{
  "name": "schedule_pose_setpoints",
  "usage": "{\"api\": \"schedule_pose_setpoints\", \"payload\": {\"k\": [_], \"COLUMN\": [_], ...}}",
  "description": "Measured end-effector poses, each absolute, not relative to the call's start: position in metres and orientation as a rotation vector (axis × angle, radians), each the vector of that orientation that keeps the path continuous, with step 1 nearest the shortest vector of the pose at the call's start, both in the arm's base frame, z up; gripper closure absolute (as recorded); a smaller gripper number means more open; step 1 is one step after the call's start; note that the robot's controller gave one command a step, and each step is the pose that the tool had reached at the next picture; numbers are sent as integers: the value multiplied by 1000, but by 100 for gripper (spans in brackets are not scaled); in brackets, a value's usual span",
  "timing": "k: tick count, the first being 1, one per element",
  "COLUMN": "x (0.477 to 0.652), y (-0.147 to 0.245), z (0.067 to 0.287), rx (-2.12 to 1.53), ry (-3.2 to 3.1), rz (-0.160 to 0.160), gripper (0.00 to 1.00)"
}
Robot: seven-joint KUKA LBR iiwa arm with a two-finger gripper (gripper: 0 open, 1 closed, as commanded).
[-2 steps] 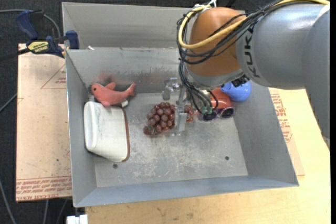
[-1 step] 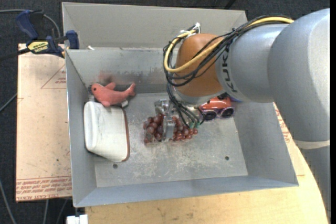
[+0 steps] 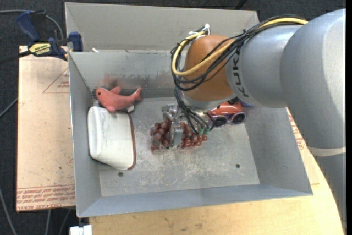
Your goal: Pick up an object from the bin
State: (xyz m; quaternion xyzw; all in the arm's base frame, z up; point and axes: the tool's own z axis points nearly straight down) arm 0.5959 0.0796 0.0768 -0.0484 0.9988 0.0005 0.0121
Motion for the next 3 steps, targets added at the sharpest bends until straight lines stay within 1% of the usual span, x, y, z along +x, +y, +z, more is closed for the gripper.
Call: {"api": "schedule_pose_setpoints", "payload": {"k": [1,2,3], "x": [600,599,609], "y": [74,74,54], "z": [200,199,293], "rx": [-146,-145,-65], "ry": [3111,3112,3111], "rz": [3,3,5], "gripper": [100,100,100]}}
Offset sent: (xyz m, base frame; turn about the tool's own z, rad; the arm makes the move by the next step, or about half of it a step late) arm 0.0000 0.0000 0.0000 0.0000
